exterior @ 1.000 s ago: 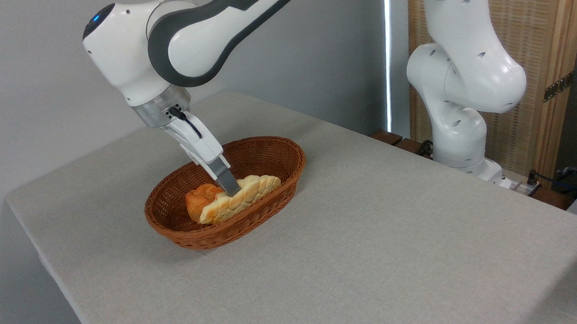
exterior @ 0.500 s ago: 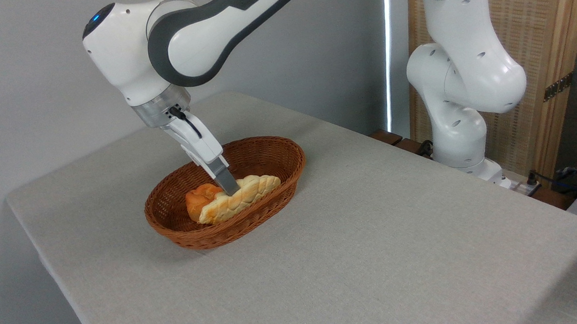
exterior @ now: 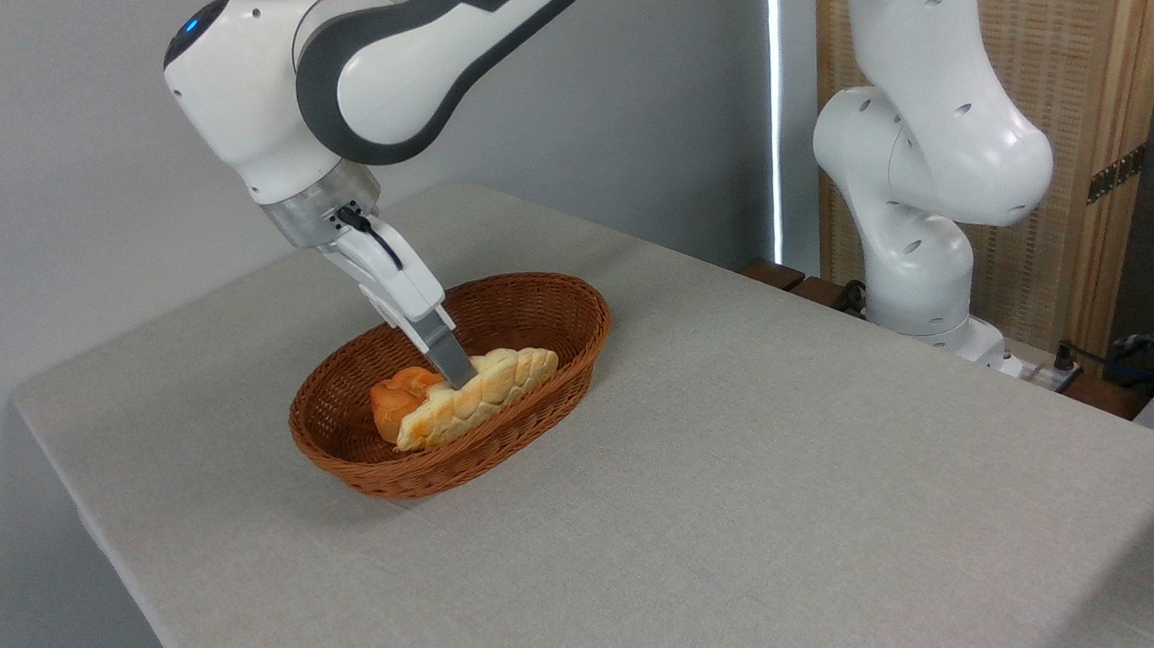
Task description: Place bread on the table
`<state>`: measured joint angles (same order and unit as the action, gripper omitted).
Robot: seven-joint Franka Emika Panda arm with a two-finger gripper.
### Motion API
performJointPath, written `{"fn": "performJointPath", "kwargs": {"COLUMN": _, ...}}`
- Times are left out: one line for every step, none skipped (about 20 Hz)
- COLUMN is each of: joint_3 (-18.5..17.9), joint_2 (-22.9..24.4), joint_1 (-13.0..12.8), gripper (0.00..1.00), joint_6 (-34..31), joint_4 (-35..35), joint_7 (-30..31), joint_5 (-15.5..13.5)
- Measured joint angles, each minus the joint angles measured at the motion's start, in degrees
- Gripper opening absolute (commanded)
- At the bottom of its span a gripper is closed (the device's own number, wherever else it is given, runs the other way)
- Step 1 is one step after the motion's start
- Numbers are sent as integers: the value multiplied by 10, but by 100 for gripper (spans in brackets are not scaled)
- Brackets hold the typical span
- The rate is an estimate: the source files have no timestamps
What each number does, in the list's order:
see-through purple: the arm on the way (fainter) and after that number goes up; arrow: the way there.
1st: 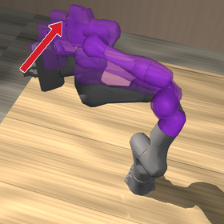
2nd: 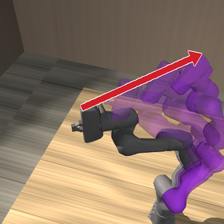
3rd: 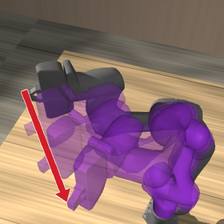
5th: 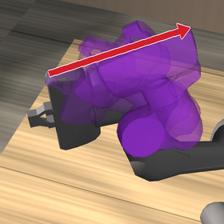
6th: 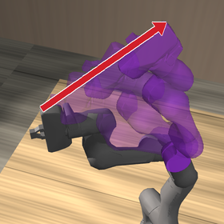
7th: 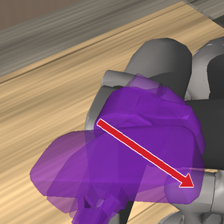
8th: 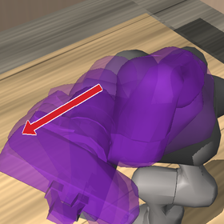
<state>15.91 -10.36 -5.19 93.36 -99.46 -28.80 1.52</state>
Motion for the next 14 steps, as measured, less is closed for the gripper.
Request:
{"fn": "performJointPath", "kwargs": {"joint_3": 0, "joint_2": 3, "joint_1": 1, "gripper": 0, "joint_6": 0, "joint_4": 0, "joint_7": 0, "joint_5": 0}}
{"fn": "performJointPath", "kwargs": {"joint_3": 0, "joint_2": 6, "joint_1": 1, "gripper": 0, "joint_6": 0, "joint_4": 1, "joint_7": 0, "joint_5": 0}}
{"fn": "performJointPath", "kwargs": {"joint_3": 0, "joint_2": 9, "joint_1": 1, "gripper": 0, "joint_6": 0, "joint_4": 1, "joint_7": 0, "joint_5": 0}}
{"fn": "performJointPath", "kwargs": {"joint_3": 0, "joint_2": 12, "joint_1": 1, "gripper": 0, "joint_6": 0, "joint_4": 1, "joint_7": 0, "joint_5": 0}}
{"fn": "performJointPath", "kwargs": {"joint_3": 0, "joint_2": 16, "joint_1": 1, "gripper": 0, "joint_6": 0, "joint_4": 1, "joint_7": 0, "joint_5": 0}}
{"fn": "performJointPath", "kwargs": {"joint_3": 0, "joint_2": 21, "joint_1": 1, "gripper": 0, "joint_6": 0, "joint_4": 1, "joint_7": 0, "joint_5": 0}}
{"fn": "performJointPath", "kwargs": {"joint_3": 0, "joint_2": 25, "joint_1": 1, "gripper": 0, "joint_6": 0, "joint_4": 1, "joint_7": 0, "joint_5": 0}}
{"fn": "performJointPath", "kwargs": {"joint_3": 1, "joint_2": 31, "joint_1": 1, "gripper": 0, "joint_6": 0, "joint_4": 2, "joint_7": 0, "joint_5": 0}}
{"fn": "performJointPath", "kwargs": {"joint_3": 1, "joint_2": 37, "joint_1": 1, "gripper": 0, "joint_6": 0, "joint_4": 2, "joint_7": 0, "joint_5": -1}}
{"fn": "performJointPath", "kwargs": {"joint_3": 1, "joint_2": 44, "joint_1": 1, "gripper": 0, "joint_6": -1, "joint_4": 2, "joint_7": 0, "joint_5": -2}}
{"fn": "performJointPath", "kwargs": {"joint_3": 1, "joint_2": 50, "joint_1": 1, "gripper": 0, "joint_6": -2, "joint_4": 2, "joint_7": 0, "joint_5": -2}}
{"fn": "performJointPath", "kwargs": {"joint_3": 0, "joint_2": 57, "joint_1": 1, "gripper": 0, "joint_6": -3, "joint_4": 2, "joint_7": 0, "joint_5": -2}}
{"fn": "performJointPath", "kwargs": {"joint_3": -2, "joint_2": 64, "joint_1": 1, "gripper": 0, "joint_6": -4, "joint_4": 2, "joint_7": 0, "joint_5": -2}}
{"fn": "performJointPath", "kwargs": {"joint_3": -9, "joint_2": 72, "joint_1": 1, "gripper": 0, "joint_6": -4, "joint_4": 2, "joint_7": 0, "joint_5": -2}}
